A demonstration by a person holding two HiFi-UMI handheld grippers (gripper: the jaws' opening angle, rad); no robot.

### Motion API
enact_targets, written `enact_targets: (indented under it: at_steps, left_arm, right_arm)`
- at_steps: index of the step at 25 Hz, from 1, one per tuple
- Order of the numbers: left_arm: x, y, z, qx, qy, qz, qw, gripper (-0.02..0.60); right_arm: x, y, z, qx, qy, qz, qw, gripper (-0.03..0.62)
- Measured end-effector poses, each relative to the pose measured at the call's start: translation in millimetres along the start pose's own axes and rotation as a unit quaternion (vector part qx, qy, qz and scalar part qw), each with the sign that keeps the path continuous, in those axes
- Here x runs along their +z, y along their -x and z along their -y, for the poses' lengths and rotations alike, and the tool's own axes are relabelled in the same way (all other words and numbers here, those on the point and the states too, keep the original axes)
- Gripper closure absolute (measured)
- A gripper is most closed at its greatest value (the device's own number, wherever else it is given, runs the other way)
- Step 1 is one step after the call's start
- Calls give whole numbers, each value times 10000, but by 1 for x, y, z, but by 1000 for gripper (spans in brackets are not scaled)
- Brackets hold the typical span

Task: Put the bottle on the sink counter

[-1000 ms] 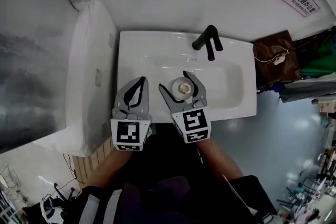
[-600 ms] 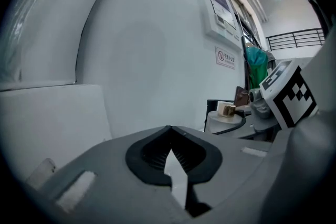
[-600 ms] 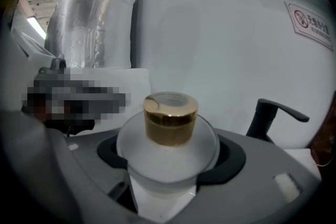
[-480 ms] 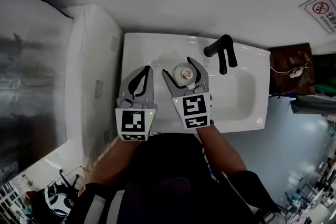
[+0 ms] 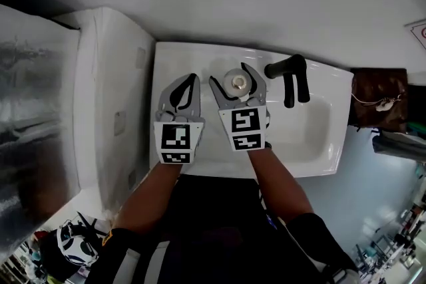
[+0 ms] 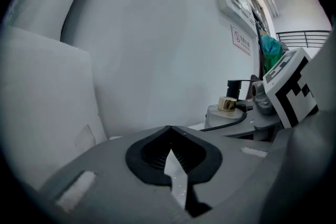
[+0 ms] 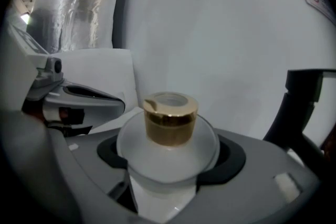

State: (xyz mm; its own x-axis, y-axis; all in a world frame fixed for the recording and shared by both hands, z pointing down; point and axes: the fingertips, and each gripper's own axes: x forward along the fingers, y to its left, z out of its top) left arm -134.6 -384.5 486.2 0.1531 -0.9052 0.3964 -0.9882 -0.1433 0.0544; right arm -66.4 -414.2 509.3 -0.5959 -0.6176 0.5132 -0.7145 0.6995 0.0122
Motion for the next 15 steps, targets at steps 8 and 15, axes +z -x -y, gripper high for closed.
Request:
enact_targets:
  at_steps: [8, 15]
  left_arm:
    - [-10, -27, -7, 49, 115, -118, 9999, 580]
    - [-18, -36, -12, 67, 231, -194, 9995, 580]
  right_arm:
    - [-11, -30, 11, -34, 19, -108, 9999, 252]
    - [-19, -47, 18, -94, 35, -159, 9998, 252]
